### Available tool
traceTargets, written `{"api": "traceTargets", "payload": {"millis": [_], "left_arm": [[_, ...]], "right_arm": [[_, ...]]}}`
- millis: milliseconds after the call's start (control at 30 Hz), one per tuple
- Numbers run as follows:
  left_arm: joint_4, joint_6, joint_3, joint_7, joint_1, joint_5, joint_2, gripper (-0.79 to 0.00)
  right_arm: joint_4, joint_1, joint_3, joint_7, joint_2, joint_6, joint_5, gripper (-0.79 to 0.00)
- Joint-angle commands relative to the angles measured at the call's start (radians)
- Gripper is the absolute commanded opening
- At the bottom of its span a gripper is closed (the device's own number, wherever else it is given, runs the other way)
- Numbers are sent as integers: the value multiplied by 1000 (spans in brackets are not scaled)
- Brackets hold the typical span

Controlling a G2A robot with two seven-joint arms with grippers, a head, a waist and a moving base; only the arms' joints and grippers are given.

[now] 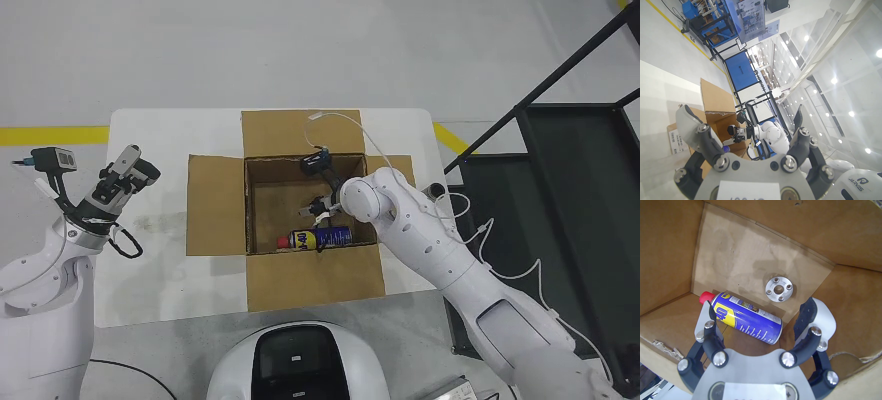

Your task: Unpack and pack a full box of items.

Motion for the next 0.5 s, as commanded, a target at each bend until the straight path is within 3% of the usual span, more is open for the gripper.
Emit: {"api": "traceTargets", "payload": {"millis": [0, 467], "left_arm": [[0, 0, 0, 0, 0, 0, 0, 0], [0, 0, 0, 0, 0, 0, 0, 0]], "right_arm": [[0, 0, 0, 0, 0, 0, 0, 0], [134, 8, -31, -59, -22, -75, 36, 0]]}}
